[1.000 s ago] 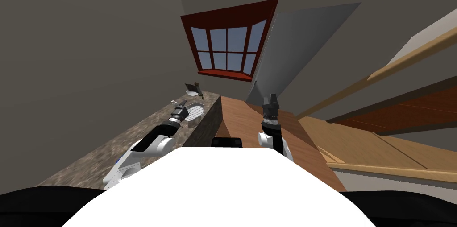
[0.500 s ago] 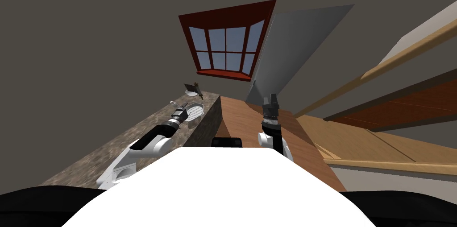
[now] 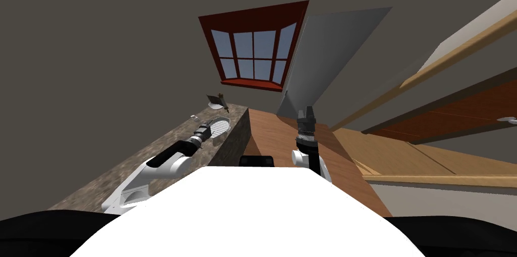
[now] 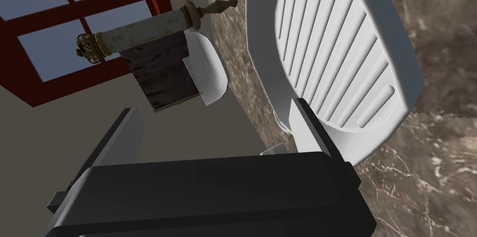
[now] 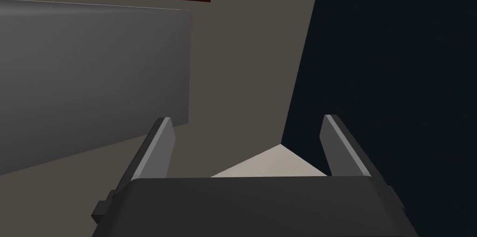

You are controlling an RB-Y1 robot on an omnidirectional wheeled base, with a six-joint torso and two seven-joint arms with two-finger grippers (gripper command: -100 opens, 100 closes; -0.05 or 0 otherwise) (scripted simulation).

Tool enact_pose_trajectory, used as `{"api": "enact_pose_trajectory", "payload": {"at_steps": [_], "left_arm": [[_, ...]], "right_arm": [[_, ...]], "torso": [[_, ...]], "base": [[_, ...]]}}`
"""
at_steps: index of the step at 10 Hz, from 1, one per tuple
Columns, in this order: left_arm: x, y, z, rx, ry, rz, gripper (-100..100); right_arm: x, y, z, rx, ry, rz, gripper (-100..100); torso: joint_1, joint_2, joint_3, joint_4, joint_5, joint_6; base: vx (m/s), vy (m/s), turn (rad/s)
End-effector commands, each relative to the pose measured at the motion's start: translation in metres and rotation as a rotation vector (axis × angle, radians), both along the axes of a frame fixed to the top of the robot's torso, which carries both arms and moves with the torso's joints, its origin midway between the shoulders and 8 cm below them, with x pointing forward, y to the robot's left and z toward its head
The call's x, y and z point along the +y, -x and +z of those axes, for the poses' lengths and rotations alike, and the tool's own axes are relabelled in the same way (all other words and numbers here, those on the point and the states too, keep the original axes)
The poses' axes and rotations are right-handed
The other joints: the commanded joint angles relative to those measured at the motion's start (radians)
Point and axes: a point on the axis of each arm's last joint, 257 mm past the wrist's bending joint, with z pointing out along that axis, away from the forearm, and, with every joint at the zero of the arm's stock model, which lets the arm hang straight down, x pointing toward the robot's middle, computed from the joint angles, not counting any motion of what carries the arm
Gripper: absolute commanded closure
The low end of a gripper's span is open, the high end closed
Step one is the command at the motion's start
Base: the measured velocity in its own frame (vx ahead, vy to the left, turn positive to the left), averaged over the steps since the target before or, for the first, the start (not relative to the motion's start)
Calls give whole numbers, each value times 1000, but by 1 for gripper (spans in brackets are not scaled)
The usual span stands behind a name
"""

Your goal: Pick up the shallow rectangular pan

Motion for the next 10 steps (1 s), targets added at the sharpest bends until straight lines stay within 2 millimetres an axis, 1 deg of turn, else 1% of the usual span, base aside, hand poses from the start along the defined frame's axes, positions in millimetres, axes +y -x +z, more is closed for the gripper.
{"api": "enact_pose_trajectory", "payload": {"at_steps": [1,2,5,9,10], "left_arm": [[4,4,-8,39,-4,5,-100],[9,9,-16,84,-12,8,-100],[15,18,-30,150,-20,15,-100],[29,39,-55,296,-39,30,-100],[29,39,-57,302,-39,31,-100]], "right_arm": [[0,0,0,0,0,0,0],[0,0,0,0,0,0,0],[0,0,0,0,0,0,0],[0,0,0,0,0,0,0],[0,0,0,0,0,0,0]], "torso": [[0,0,0,0,0,0],[0,0,0,0,0,0],[0,0,0,0,0,0],[0,0,0,0,0,0],[0,-1,0,0,0,0]], "base": [[-13,18,-34],[-14,19,-66],[-14,18,-42],[-10,21,-63],[-1,13,-28]]}}
